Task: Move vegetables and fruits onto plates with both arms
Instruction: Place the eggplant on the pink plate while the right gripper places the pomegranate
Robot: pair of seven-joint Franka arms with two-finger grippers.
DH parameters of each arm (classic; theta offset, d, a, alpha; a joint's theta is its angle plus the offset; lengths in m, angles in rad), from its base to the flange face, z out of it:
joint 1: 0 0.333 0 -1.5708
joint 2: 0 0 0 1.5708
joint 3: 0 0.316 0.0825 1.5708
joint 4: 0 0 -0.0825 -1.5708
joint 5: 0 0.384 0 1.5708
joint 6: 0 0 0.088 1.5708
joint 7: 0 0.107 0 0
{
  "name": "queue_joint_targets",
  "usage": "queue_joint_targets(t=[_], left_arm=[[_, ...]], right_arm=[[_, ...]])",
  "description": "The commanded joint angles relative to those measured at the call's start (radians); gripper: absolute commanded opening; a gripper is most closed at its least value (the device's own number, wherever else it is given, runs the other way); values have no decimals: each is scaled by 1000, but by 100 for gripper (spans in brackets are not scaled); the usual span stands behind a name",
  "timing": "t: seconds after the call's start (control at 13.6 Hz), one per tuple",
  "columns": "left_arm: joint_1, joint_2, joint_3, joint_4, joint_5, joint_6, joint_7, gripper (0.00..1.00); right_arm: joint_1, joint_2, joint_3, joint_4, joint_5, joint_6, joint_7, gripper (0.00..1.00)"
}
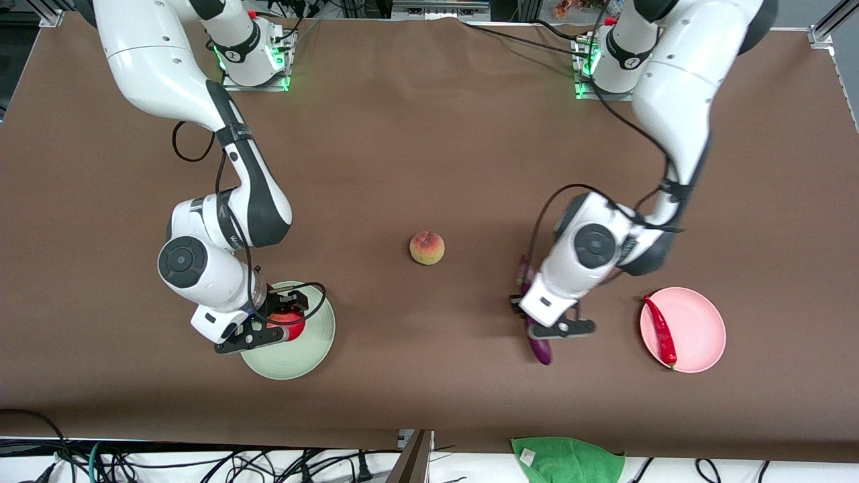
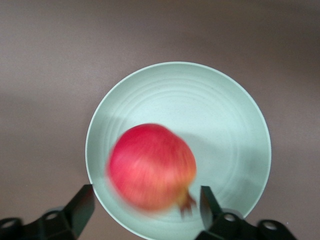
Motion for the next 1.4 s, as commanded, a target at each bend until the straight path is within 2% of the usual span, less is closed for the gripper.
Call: queue_joint_targets(t=[0.0,0.22,0.44,0.59,0.81,1.03,1.33], left_arm=[[125,-45,-14,-14,0,-33,277,0],[231,-47,8,-14,-119,-32,600,0],[310,-41,20,-16,-134,-29,792,0],[345,-35,37,-16,-135,-26,852,0],[376,-27,38,-28,-134,-21,892,0],[391,-12,51,-36,-134,-18,894,0],[409,10,61,-57,-134,-16,895,6]], right_arm=[[2,-19,13,-14,18,-6,-7,99],[38,-19,17,-12,30,-8,126,99],[178,-16,16,-12,22,3,424,99],[253,4,14,-10,22,55,639,99],[365,29,11,-12,16,113,848,99],[391,29,10,-40,24,118,941,99],[402,32,13,-93,29,184,981,99]])
